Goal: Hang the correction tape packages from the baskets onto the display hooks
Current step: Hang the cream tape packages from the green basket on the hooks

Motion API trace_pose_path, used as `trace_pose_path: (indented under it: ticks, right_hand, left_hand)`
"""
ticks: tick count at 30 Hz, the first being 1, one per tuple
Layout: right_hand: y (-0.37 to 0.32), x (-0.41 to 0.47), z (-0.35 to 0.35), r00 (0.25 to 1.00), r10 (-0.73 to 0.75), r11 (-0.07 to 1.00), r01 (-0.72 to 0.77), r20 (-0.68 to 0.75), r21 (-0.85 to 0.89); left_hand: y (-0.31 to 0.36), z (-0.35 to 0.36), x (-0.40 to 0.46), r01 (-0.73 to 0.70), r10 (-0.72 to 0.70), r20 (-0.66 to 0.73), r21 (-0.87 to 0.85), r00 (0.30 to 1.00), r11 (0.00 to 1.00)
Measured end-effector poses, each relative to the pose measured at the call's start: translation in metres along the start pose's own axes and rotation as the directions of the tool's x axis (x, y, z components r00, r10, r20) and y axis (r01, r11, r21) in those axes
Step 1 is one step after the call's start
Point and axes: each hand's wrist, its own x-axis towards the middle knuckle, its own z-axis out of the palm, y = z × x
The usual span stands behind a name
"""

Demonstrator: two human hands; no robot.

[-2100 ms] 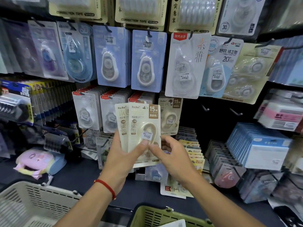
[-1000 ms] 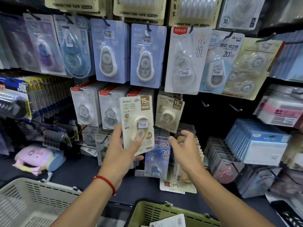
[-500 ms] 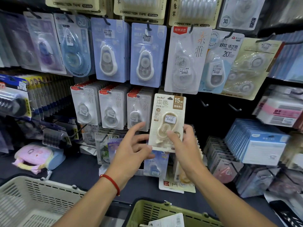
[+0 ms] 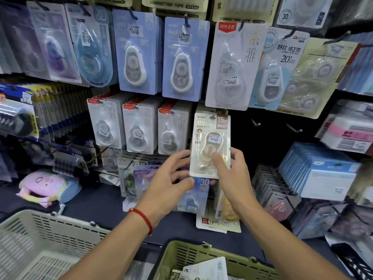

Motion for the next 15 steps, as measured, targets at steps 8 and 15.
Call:
trace_pose_path:
  ticks: [8, 15]
  right_hand:
    - [0.021, 0.010, -0.012, 0.837, -0.458, 0.500, 0.520, 0.298, -0.693]
    - [0.015, 0.051, 0.013, 0.845, -0.294, 0.229, 0.515, 0.446, -0.826]
  left_hand:
    - [-0.009, -0.008, 0.027, -0.094, 0.178, -0.058, 0.668, 0.982, 0.738]
    - [-0.023, -0.017, 0.045, -0.115, 0.177, -0.005, 0.743, 0.984, 0.659]
